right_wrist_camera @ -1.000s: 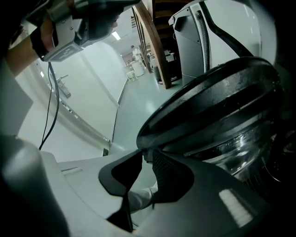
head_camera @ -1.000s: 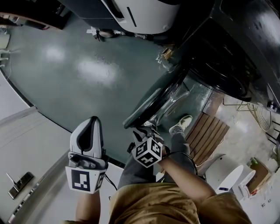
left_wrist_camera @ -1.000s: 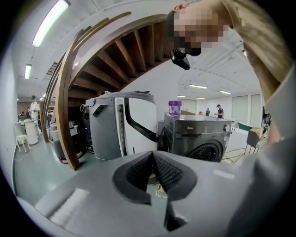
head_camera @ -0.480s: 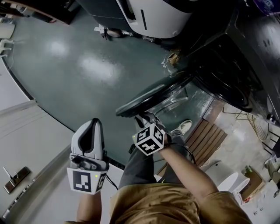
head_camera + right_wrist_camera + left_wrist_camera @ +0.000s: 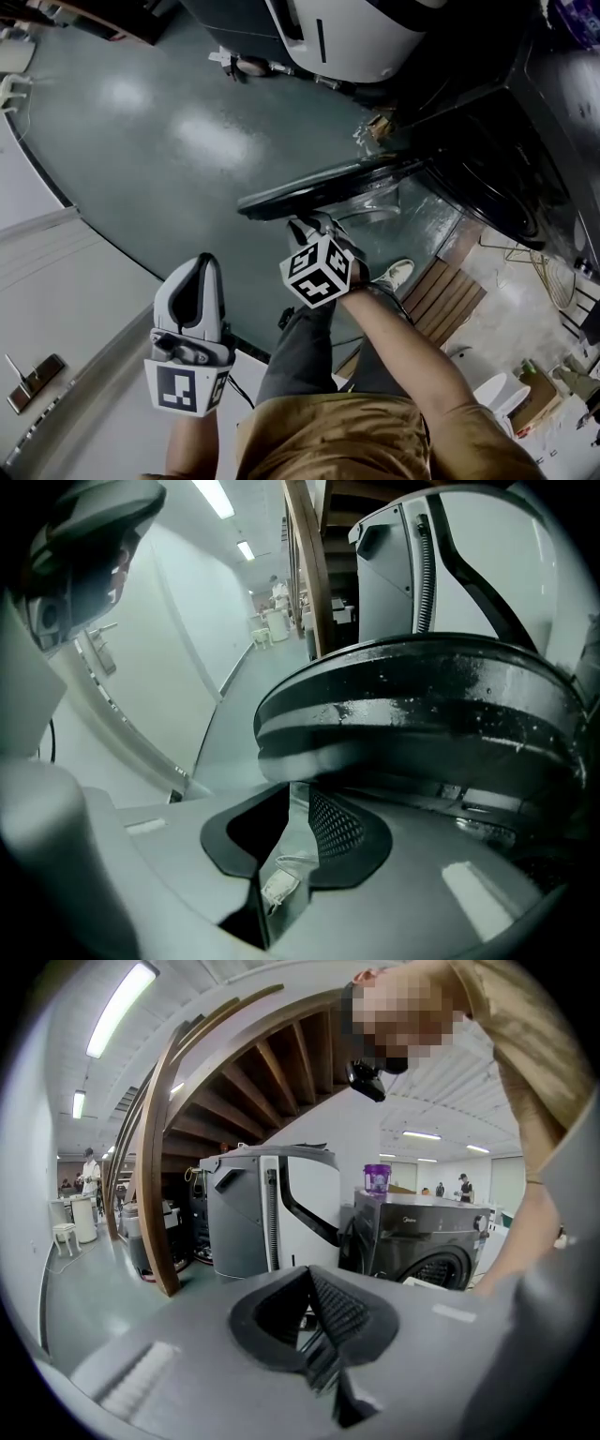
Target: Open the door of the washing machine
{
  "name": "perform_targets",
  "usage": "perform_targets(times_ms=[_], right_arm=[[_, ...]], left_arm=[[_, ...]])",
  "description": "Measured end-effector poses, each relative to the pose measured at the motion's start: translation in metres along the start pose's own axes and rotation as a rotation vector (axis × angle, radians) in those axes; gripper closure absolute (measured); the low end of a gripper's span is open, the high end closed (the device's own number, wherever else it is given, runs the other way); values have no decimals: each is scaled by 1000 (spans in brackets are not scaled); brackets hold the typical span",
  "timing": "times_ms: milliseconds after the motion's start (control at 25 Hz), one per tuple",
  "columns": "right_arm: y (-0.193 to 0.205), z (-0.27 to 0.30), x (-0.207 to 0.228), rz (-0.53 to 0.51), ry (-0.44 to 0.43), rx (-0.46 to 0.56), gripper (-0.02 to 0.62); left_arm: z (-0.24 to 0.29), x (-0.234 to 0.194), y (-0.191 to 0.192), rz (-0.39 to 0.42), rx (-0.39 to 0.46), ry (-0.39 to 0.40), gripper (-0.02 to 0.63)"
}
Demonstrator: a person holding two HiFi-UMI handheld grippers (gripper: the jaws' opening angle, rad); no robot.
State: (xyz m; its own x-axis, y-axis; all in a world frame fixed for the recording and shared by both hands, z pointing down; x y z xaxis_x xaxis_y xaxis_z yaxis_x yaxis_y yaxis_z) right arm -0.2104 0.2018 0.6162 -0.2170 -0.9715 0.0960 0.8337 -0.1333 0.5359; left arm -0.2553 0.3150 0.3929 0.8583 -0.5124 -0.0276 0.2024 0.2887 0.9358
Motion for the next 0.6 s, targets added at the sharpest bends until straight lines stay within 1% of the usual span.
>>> perform_targets(times_ms=[360,600], right_arm=[[-36,12,27,39,38,40,526],[-55,17,47,33,69,64,528]], left_arm=[[2,-14,0,-5,-1,-12,546],[4,-20,-1,-3,2,-16,546]])
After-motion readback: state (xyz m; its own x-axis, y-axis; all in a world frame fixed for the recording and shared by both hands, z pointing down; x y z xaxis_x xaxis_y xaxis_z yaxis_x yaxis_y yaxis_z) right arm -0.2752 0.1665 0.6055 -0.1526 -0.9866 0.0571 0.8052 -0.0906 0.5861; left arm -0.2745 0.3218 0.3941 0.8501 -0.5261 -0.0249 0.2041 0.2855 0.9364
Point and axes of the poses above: the fingertips, and each gripper's own axes: z forward along the fingers, x to its right, y out of its underside, the point moved 5 cm from there along -z, backward along the fingers, and after that the axes turned 6 degrees about y, right-handed, at the moved point
